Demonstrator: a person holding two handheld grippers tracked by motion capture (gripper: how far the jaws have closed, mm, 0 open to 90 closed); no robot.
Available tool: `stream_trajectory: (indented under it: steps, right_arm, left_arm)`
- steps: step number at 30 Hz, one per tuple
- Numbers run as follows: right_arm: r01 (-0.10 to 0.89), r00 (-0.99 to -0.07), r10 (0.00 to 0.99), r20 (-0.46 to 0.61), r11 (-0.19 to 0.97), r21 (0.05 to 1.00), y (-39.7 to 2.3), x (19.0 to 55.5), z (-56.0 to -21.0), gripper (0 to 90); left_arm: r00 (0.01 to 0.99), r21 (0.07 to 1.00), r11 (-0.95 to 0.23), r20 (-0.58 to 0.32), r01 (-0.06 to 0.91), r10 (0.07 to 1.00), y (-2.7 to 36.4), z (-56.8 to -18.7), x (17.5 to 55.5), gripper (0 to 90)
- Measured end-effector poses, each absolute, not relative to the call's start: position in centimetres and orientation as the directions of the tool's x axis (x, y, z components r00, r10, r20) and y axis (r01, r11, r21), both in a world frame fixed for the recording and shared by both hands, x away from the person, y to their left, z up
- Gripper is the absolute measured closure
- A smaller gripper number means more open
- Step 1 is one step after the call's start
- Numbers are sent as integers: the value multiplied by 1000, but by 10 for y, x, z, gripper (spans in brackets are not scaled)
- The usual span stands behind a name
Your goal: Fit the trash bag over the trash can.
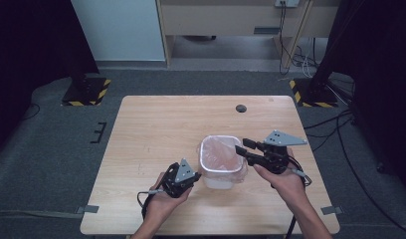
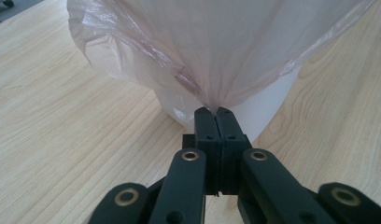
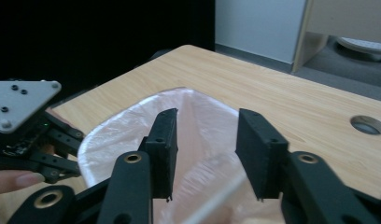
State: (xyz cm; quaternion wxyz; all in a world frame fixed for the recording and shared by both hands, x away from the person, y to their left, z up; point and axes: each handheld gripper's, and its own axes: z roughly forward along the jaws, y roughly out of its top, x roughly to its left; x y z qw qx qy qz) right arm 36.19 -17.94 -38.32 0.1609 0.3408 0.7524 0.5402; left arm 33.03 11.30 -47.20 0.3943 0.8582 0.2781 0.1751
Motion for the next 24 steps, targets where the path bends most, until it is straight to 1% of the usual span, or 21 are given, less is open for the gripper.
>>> stream_trajectory:
  steps: [1,2,5,6,8,10,11,13,14,15,16,17,18,19,21,22,23,24]
  right_arm:
    - [336,-725,679,117,200,920,-176,363,-382,614]
    - [336,-725,679,117,200,920,-176,363,-382,614]
    - [326,-755,650,85,260,909,-163,367,-376,671]
    - [322,-771,633,68,296,899,-155,370,-374,712]
    - [324,-778,626,56,325,888,-149,373,-372,753]
    - [331,-788,614,42,366,870,-141,377,-369,785]
    - [331,-788,614,42,366,870,-141,377,-369,785]
    - [339,-805,593,20,432,836,-130,382,-368,822]
    - [339,-805,593,20,432,836,-130,382,-368,822]
    - [345,-815,579,-1,486,803,-123,385,-368,840]
    - [345,-815,579,-1,486,803,-123,385,-368,840]
    - [345,-828,560,-28,548,762,-114,388,-371,865]
    - [345,-828,560,-28,548,762,-114,388,-371,865]
    - [335,-840,539,-64,608,720,-106,391,-374,881]
    - [342,-844,531,-76,641,688,-101,396,-378,873]
    - [343,-848,524,-82,659,669,-98,398,-380,855]
    - [342,-853,514,-92,683,646,-96,400,-383,826]
    - [338,-855,507,-103,698,632,-94,402,-386,769]
  left_arm:
    - [786,767,-546,90,337,611,112,-472,330,897]
    - [786,767,-546,90,337,611,112,-472,330,897]
    - [784,754,-554,86,352,615,109,-475,330,897]
    - [782,747,-557,80,363,618,109,-477,330,897]
    - [778,739,-557,73,378,624,109,-478,331,897]
    - [777,740,-554,67,383,626,109,-479,331,897]
    - [775,739,-551,62,388,629,109,-479,332,897]
    - [773,737,-552,63,391,632,110,-479,332,895]
    - [772,737,-551,63,391,632,110,-479,332,895]
    - [772,737,-551,62,391,632,110,-480,332,894]
    - [772,737,-551,62,391,632,110,-480,332,893]
    - [772,739,-550,64,389,632,110,-479,332,892]
    - [772,739,-550,64,389,632,110,-479,332,890]
    - [772,738,-551,65,389,633,110,-479,331,888]
    - [773,740,-548,61,389,631,111,-479,331,885]
    - [774,740,-548,61,389,631,111,-479,330,885]
    - [773,740,-548,60,390,631,112,-479,330,885]
    - [772,742,-544,57,392,633,113,-478,329,885]
